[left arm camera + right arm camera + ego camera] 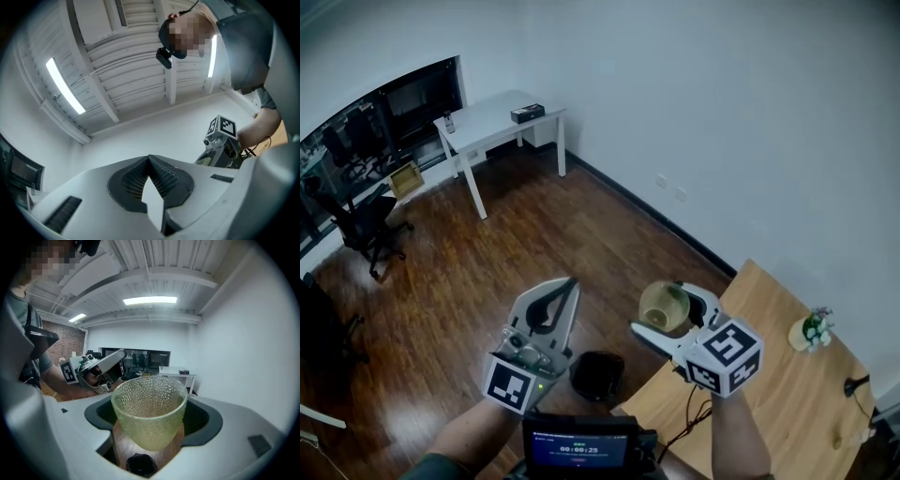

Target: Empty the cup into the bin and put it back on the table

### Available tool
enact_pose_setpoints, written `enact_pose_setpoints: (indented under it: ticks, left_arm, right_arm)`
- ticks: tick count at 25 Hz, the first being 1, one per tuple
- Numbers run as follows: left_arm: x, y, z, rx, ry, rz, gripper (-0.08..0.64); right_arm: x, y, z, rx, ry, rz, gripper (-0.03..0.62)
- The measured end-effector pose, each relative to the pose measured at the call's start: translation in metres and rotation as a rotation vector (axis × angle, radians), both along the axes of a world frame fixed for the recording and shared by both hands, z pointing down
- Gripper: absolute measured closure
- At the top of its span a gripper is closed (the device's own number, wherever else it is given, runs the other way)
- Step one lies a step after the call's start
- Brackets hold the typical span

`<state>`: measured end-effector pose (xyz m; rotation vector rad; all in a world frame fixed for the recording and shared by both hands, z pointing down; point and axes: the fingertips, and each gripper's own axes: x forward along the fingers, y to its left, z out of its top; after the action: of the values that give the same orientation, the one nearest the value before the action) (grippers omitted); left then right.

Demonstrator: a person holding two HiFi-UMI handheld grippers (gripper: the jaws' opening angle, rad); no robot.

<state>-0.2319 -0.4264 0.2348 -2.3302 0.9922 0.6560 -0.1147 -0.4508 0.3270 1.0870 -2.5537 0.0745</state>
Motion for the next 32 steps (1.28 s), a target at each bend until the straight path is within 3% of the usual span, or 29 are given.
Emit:
enact_pose_setpoints:
  ticks: [9,16,28,32]
  left_arm:
    - [-0.016,-0.031,-0.012,0.032,0.013,0.061,0.571]
    - [-0.023,-0.058,-0.014,-0.001,0.000,0.061,0.571]
    - [-0.009,-0.065,-0.013,-0.015,0.002,0.068,0.571]
    - [-0.008,-0.066,-0.008,-0.079,0.037,0.073,0.571]
  right_arm:
    - [-0.004,-0.028,-0.007,-0.016,0.067,0.052,0.195]
    - [0.012,-0.056,-0.028,-0.022,0.119,0.081,0.195]
    - [0.043,-0.072,-0.035,0.055,0.426,0.127,0.195]
    - [0.046,-0.071,-0.033,0.070,0.513,0.117,0.195]
